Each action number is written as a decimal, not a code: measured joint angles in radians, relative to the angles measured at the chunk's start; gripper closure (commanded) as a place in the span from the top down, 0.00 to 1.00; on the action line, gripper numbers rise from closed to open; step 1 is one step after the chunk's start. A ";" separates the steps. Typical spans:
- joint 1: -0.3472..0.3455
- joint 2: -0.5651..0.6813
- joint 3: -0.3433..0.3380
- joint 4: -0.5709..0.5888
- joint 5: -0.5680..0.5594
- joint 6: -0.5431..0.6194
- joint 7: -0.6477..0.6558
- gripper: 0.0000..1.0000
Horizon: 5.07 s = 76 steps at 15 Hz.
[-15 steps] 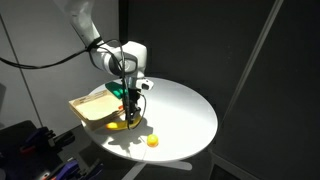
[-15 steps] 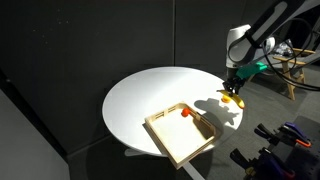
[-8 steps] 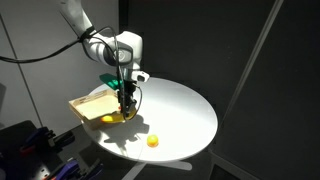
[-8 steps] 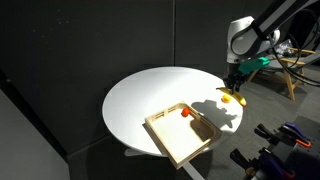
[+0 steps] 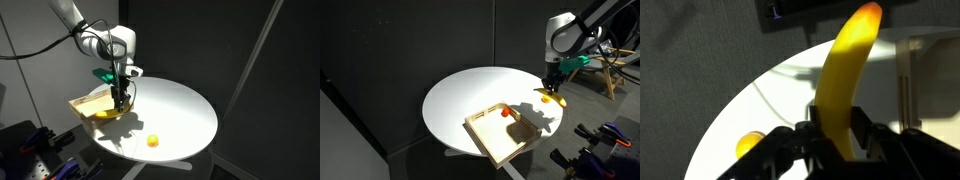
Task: Put the banana in the box
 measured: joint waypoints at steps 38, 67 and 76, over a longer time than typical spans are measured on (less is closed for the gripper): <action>0.056 0.002 0.102 -0.004 0.000 0.075 -0.001 0.12; 0.138 0.095 0.165 0.094 0.000 0.067 0.004 0.12; 0.184 0.166 0.165 0.160 0.000 0.064 0.031 0.12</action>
